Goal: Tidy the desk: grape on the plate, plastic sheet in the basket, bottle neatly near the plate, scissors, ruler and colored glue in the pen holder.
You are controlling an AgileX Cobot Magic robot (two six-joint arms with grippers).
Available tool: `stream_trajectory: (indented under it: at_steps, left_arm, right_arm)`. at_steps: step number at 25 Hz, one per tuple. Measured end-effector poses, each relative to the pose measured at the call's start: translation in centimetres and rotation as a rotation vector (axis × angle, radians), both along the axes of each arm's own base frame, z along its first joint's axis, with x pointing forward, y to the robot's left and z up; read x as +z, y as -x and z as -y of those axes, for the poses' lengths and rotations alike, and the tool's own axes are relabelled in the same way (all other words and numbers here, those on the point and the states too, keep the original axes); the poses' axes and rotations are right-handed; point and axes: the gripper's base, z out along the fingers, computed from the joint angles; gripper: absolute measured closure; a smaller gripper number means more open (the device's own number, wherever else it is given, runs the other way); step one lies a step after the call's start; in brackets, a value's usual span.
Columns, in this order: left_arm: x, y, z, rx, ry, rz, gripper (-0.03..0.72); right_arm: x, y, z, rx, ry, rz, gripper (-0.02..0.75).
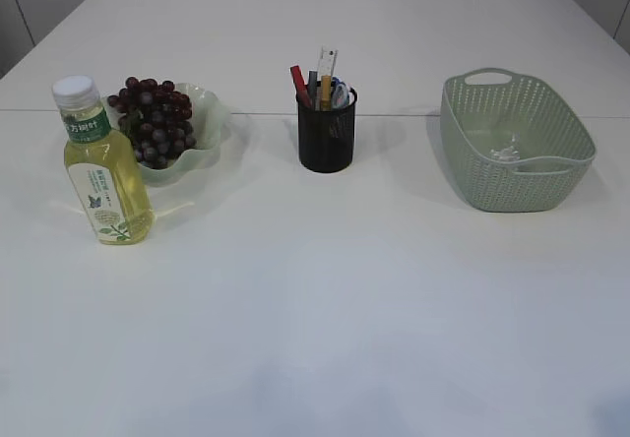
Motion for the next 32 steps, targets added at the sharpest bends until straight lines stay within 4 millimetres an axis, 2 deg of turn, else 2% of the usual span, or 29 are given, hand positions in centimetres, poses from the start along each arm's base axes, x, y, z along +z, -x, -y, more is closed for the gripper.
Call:
stream_trajectory:
  at_steps: [6,9,14,19,26,32]
  left_arm:
    - [-2.1,4.2,-2.8,-0.048,0.059,0.017,0.388]
    - [-3.3,5.8,-3.9,-0.077,0.054,0.004,0.388]
    - [-6.0,7.2,-4.9,-0.103,0.028,0.020,0.388]
    - [-8.4,6.9,-4.9,-0.094,-0.017,0.004,0.388]
    - [-8.9,6.7,-4.8,-0.092,-0.023,-0.002,0.389]
    - [-8.9,6.7,-4.8,-0.080,-0.019,-0.007,0.438]
  right_arm:
    - [-2.7,5.1,0.6,0.072,-0.058,0.176,0.225]
    - [-3.4,6.7,0.9,0.078,-0.070,0.243,0.225]
    - [-5.2,6.0,0.7,0.114,-0.008,0.196,0.225]
    - [-6.4,5.2,0.3,0.172,0.045,0.177,0.225]
    - [-8.5,4.1,-0.1,0.195,0.063,0.116,0.225]
    - [-8.7,4.0,-0.1,0.197,0.063,0.115,0.225]
